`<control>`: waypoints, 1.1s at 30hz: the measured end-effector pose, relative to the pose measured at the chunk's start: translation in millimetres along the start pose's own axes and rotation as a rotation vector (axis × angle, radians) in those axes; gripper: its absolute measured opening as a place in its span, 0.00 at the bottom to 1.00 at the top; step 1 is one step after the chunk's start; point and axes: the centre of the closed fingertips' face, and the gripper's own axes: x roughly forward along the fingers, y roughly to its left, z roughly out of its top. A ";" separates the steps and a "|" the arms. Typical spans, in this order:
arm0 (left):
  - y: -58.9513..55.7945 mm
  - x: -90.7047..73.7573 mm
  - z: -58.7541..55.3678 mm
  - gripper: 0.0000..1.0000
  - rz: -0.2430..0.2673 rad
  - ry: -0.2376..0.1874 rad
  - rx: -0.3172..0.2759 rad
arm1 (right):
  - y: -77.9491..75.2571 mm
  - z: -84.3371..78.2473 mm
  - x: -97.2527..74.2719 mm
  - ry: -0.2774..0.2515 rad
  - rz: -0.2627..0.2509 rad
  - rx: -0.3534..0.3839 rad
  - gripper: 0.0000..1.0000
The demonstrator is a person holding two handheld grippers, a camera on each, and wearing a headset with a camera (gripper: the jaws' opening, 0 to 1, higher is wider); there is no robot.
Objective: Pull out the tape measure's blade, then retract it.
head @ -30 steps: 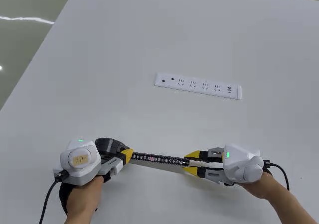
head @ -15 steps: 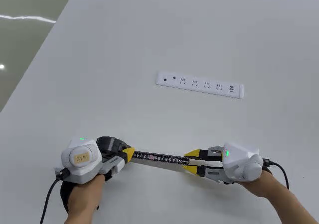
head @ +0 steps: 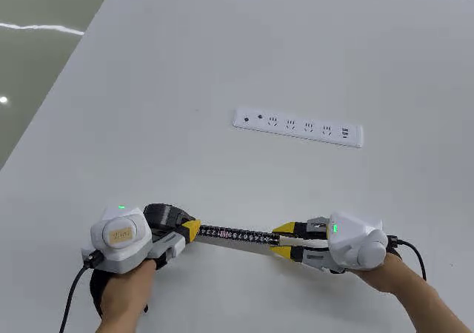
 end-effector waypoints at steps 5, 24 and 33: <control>0.3 0.1 -0.1 0.63 0.000 0.001 -0.001 | 0.1 1.1 1.8 0.000 0.002 -0.002 0.14; 0.9 0.1 -0.2 0.63 -0.001 0.005 -0.001 | -0.3 1.8 8.0 -0.006 0.008 -0.006 0.14; 1.1 0.0 0.2 0.63 -0.002 0.005 -0.002 | 0.5 5.5 9.7 -0.008 0.009 -0.005 0.14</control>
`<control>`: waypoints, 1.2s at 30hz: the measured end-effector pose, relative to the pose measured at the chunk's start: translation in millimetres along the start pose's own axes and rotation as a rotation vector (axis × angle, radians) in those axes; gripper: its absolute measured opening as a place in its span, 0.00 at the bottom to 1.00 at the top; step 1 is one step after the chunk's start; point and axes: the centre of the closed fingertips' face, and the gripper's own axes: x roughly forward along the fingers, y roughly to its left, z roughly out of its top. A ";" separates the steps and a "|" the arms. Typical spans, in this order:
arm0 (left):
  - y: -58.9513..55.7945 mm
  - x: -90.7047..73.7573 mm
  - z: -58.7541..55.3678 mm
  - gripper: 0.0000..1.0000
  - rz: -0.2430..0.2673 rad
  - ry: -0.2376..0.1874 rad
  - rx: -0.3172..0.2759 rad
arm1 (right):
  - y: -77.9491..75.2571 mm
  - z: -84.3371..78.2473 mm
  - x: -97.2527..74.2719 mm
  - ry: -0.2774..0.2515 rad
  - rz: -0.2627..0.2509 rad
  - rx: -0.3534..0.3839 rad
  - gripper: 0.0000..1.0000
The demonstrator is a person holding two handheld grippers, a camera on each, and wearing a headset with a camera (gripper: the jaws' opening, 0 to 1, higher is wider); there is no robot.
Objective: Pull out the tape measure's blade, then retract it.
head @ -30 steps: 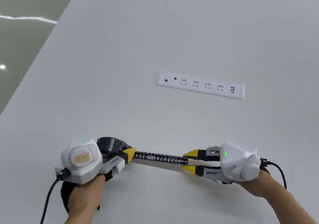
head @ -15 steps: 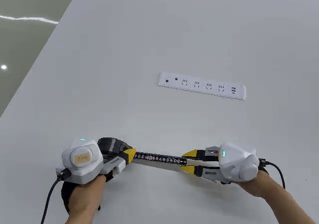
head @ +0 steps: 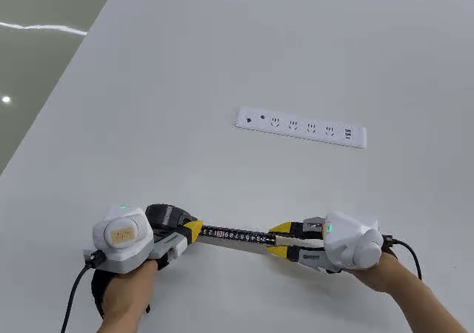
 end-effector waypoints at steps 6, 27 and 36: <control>0.3 0.0 0.0 0.63 -0.001 0.001 -0.001 | 0.1 0.7 2.4 -0.002 0.002 0.002 0.14; 1.0 0.4 -0.2 0.63 -0.004 0.002 0.001 | 0.0 2.3 10.6 -0.003 0.011 0.007 0.14; 1.7 -0.3 -0.3 0.63 -0.007 0.003 -0.002 | 0.3 5.1 17.4 -0.006 0.017 0.009 0.14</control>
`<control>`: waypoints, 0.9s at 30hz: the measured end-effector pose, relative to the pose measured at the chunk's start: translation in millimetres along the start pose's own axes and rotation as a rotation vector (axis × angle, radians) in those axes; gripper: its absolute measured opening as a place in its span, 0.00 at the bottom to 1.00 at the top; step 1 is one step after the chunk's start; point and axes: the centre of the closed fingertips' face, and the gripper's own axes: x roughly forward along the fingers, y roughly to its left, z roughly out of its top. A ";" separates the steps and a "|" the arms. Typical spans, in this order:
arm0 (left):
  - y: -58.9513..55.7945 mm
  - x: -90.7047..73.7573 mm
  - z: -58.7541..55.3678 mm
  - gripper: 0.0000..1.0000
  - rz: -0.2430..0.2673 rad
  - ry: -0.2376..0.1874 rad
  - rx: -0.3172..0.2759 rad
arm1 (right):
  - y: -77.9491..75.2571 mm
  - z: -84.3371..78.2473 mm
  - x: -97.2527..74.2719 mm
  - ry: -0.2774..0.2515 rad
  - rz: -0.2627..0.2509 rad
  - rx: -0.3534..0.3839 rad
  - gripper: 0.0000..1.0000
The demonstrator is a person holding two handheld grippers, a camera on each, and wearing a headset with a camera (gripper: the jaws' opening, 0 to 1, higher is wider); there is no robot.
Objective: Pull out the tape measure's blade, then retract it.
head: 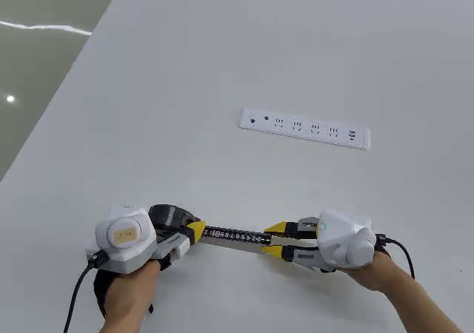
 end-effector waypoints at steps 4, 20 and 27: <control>0.4 0.0 0.0 0.63 -0.001 0.000 0.001 | 0.0 0.4 2.8 -0.001 0.004 0.002 0.14; 1.0 0.1 0.3 0.63 -0.001 0.000 0.000 | 0.7 4.5 8.9 -0.005 0.009 0.007 0.14; 1.0 0.0 0.3 0.63 -0.003 0.000 -0.002 | 0.7 6.6 13.0 -0.009 0.012 0.008 0.14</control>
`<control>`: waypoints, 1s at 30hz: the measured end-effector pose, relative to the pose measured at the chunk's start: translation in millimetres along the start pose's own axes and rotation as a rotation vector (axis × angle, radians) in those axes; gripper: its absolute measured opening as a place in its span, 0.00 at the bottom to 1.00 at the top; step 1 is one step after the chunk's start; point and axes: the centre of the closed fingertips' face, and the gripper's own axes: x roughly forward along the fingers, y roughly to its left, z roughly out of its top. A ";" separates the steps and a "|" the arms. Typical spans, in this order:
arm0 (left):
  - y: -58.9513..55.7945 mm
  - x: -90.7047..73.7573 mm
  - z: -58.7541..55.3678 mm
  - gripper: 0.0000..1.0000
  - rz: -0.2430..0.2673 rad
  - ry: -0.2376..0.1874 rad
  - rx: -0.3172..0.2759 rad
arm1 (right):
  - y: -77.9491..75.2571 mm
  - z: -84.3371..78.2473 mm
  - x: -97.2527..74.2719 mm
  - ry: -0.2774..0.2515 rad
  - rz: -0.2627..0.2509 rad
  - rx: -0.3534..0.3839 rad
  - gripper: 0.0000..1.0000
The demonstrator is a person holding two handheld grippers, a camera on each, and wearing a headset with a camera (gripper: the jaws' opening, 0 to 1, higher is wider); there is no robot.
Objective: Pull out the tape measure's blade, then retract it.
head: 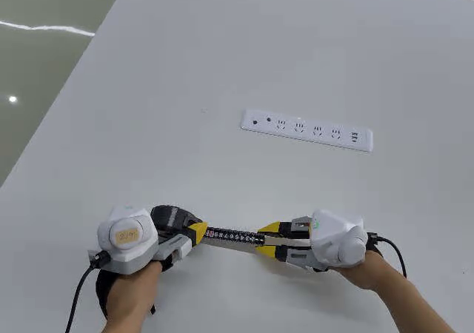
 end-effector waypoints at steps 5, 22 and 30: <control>0.0 -0.2 -0.1 0.63 0.000 0.001 0.001 | 0.3 0.9 2.5 -0.002 0.002 0.001 0.14; 0.8 0.5 -0.2 0.63 -0.003 0.002 -0.002 | 0.9 5.4 10.5 -0.007 0.010 -0.001 0.14; 0.6 0.3 -0.1 0.63 -0.003 0.003 -0.003 | 0.7 6.7 14.4 -0.009 0.013 -0.002 0.14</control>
